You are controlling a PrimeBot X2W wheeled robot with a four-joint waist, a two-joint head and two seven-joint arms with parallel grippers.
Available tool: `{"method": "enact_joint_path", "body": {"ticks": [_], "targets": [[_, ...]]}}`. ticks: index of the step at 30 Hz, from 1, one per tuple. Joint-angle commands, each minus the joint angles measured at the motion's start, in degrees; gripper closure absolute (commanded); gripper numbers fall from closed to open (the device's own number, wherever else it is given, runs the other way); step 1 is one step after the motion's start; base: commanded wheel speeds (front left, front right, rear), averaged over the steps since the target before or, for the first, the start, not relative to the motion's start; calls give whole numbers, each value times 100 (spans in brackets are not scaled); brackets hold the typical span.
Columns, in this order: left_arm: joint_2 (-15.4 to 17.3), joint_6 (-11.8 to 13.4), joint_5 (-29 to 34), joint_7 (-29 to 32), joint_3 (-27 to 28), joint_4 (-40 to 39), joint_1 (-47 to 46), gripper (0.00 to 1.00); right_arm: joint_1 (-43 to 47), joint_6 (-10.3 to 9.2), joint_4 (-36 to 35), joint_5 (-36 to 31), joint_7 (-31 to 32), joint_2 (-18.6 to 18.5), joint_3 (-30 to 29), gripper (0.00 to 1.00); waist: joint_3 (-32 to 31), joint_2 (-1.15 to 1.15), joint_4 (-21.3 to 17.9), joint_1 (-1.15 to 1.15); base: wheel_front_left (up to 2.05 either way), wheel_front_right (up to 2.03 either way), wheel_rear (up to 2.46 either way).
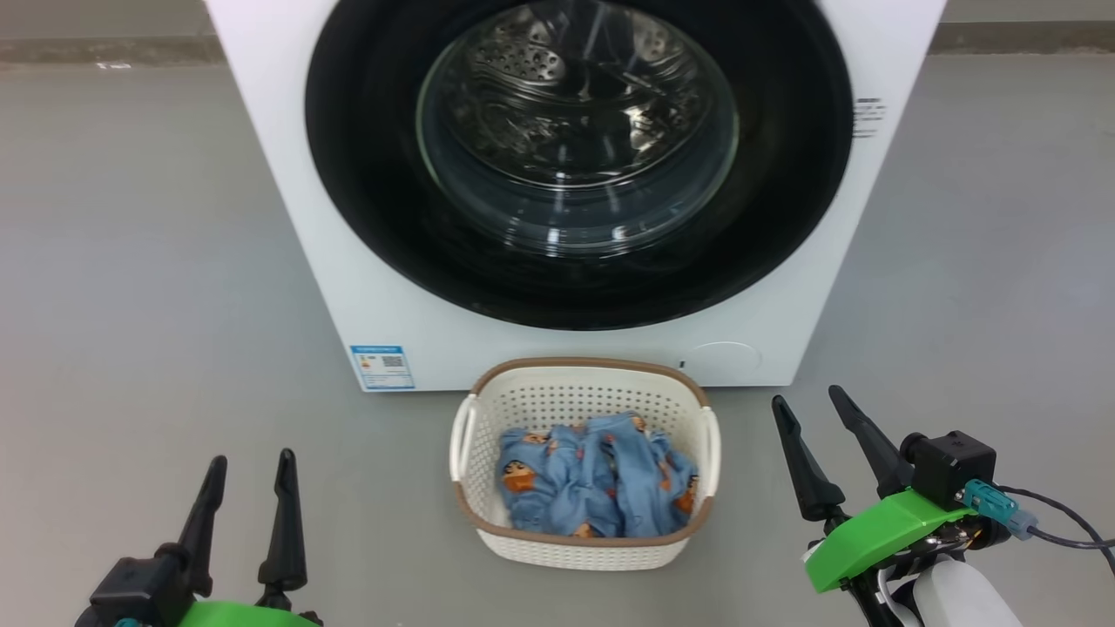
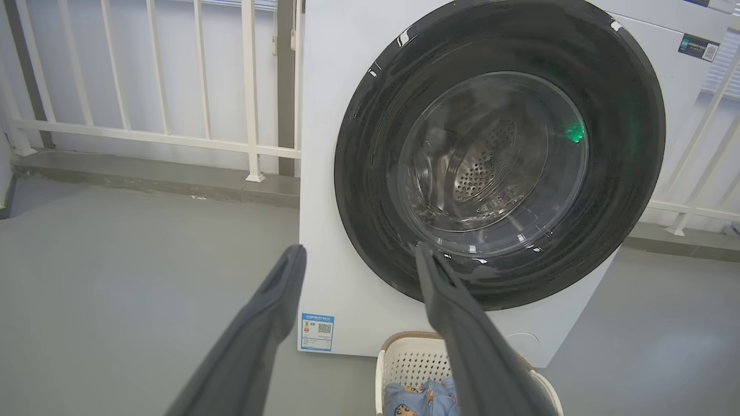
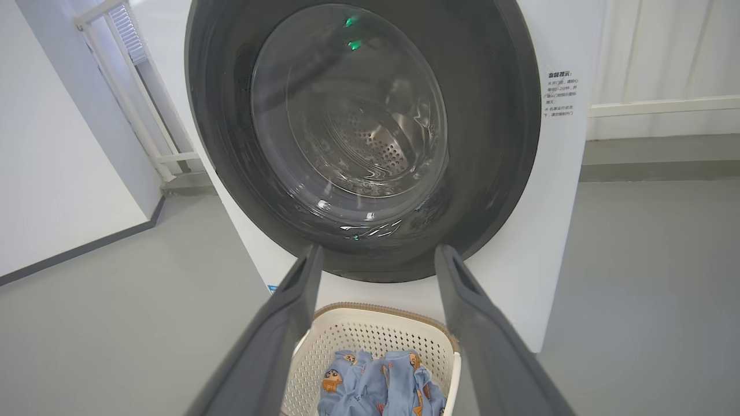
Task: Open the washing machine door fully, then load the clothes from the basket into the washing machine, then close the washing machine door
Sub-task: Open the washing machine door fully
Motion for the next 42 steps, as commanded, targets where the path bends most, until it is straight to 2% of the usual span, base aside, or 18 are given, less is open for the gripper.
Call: {"method": "enact_joint_path", "body": {"ticks": [1,18,42], "targets": [[28,-33,59,-47,193,-129,-183,0,-230,-6,-144,-1,-73,-14,93,0,3,0,3,0,123,123,-246],[10,-88,-119,-47,238,-110,-177,0,-244,-6,-100,20,-73,-2,105,0,-23,0,18,0,99,99,-197],[-1,-99,-108,-47,240,-102,-173,0,-252,-6,-77,13,-73,-1,113,0,-28,0,14,0,5,5,-9]]}}
